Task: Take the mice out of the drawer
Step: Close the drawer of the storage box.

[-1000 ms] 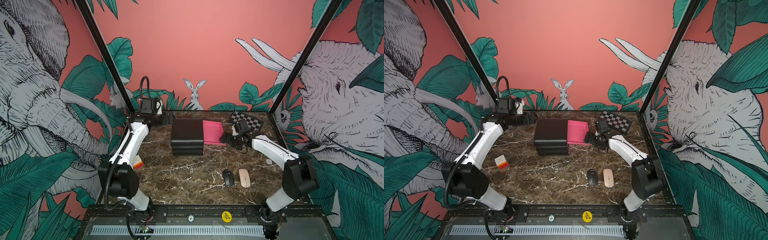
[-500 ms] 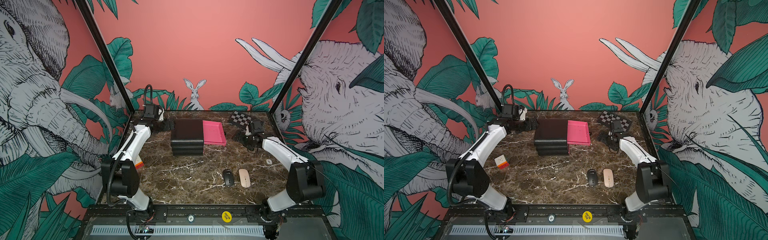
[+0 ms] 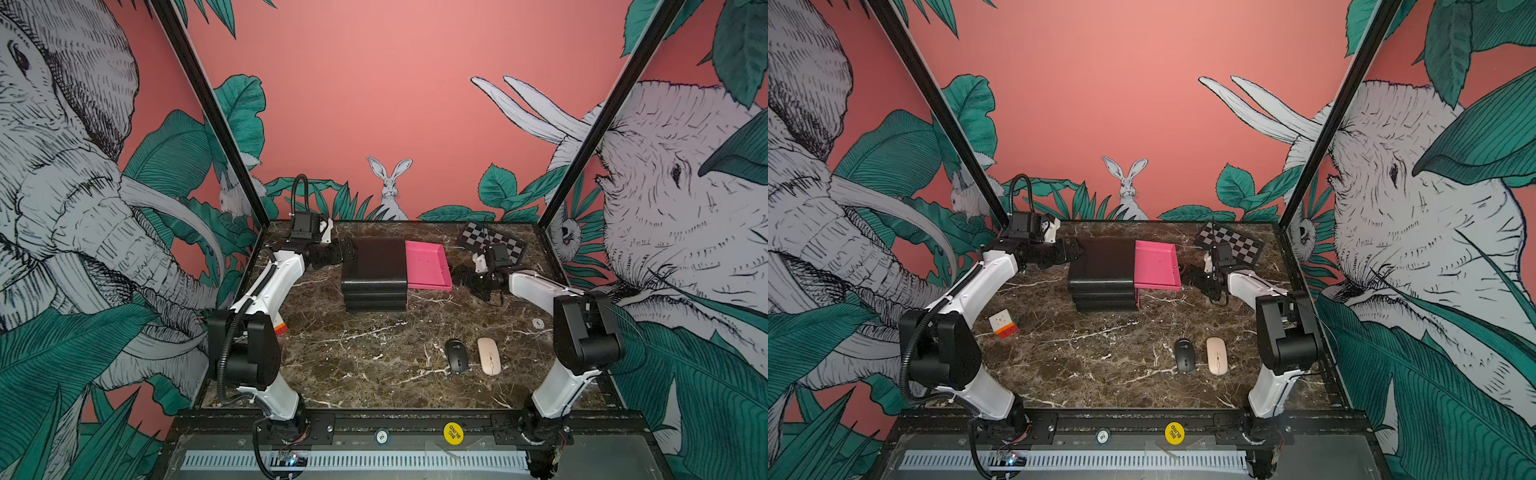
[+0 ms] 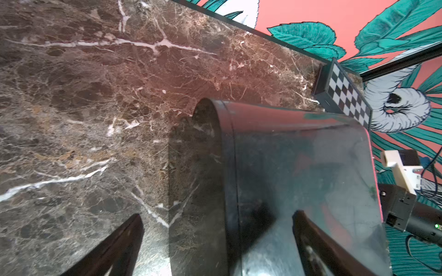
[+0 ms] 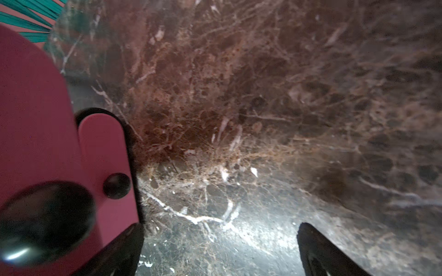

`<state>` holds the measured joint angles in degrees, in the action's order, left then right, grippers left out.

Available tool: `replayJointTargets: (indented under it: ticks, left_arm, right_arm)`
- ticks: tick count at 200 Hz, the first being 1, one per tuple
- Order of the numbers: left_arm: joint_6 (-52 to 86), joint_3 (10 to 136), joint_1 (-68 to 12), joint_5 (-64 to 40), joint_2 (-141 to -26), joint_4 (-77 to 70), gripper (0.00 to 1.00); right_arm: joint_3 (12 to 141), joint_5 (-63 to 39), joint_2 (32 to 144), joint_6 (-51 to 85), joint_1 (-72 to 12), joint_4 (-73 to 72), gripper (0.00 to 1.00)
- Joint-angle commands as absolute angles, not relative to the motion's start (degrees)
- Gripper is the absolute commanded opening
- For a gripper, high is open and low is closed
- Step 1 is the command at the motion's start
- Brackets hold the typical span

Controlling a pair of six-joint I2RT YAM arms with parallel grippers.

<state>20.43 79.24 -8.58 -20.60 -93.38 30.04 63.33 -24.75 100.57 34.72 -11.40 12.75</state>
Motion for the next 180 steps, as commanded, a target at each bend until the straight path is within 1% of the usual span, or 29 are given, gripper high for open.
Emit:
replayJointTargets:
  ticks: [1, 37, 73, 105, 127, 180]
  left_arm:
    - [21.5, 77.8, -8.8, -22.5, -93.2, 28.5, 0.99]
    - [22.3, 77.3, -8.8, -24.3, -93.9, 27.6, 0.99]
    - [22.1, 76.7, -8.8, -25.5, -93.7, 27.0, 0.99]
    - [21.6, 76.8, -8.8, -27.1, -94.3, 26.0, 0.99]
    - [21.1, 77.4, -8.7, -27.8, -94.7, 26.1, 0.99]
    - [20.6, 78.2, -8.7, -29.3, -95.9, 25.3, 0.99]
  right_arm:
    - [65.1, -28.9, 99.9, 35.7, -12.6, 7.6, 0.99]
    - [65.3, -30.6, 99.7, 38.5, -15.5, 4.1, 0.99]
    - [67.6, -30.7, 99.4, 39.6, -19.4, 3.5, 0.99]
    - [68.4, -31.2, 98.5, 41.6, -20.8, 0.4, 0.99]
    - [70.6, -31.4, 98.6, 41.5, -21.4, 1.2, 0.99]
    - [74.5, -31.4, 103.4, 41.7, -26.9, 1.8, 0.98]
